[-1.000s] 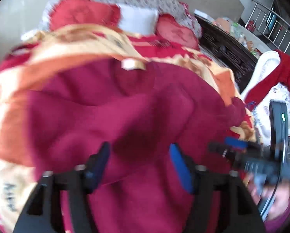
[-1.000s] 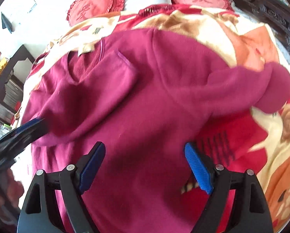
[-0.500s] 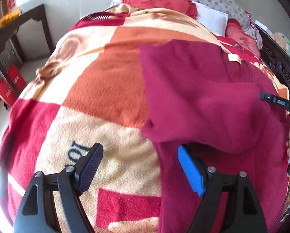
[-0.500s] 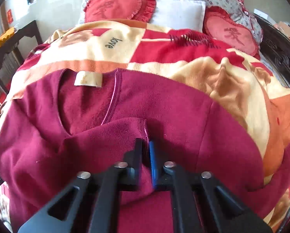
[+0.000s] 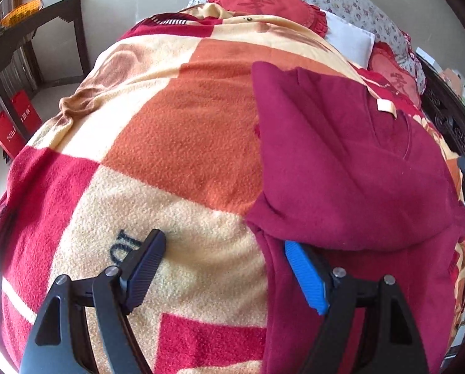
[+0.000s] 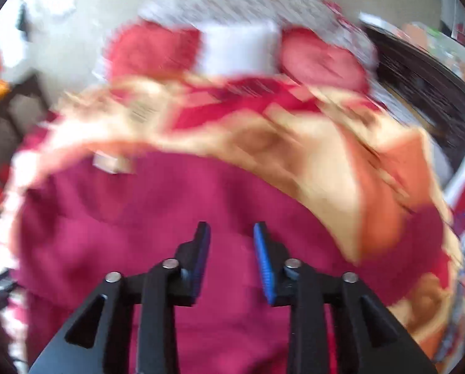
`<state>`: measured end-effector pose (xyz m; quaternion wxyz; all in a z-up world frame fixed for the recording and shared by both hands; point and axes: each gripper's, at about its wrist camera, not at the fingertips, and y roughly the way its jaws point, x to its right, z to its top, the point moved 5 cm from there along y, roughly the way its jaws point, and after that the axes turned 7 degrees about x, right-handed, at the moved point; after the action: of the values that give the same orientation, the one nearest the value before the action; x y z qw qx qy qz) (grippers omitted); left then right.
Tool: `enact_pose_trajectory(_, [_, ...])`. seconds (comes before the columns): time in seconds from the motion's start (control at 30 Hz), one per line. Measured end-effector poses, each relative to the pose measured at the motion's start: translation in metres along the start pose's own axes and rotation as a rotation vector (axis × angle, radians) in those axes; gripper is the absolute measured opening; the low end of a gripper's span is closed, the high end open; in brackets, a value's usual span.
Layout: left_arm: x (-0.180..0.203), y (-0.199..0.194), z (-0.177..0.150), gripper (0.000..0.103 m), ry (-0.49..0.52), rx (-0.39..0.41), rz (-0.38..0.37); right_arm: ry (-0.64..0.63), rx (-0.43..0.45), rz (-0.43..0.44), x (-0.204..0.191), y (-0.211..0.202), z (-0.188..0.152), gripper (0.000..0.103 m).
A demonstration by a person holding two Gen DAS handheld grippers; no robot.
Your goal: Fold small clothes
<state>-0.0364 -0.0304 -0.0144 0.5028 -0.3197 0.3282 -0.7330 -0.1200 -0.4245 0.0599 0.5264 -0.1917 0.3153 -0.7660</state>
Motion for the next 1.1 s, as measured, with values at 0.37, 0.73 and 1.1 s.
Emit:
enact_pose_trajectory(0.37, [-0.005, 0.002, 0.001, 0.083, -0.035, 0.004, -0.035, -0.456, -0.180, 0.573, -0.277, 0.071, 0.000, 0.029])
enact_pose_trajectory(0.73, [-0.034, -0.017, 0.017, 0.083, -0.118, 0.060, -0.075, -0.441, -0.176, 0.524, -0.324, 0.114, -0.010, 0.000])
enact_pose_trajectory(1.1, [0.011, -0.018, 0.044, 0.083, -0.001, 0.102, -0.084, -0.250, -0.088, 0.381, -0.172, 0.030, -0.027, 0.008])
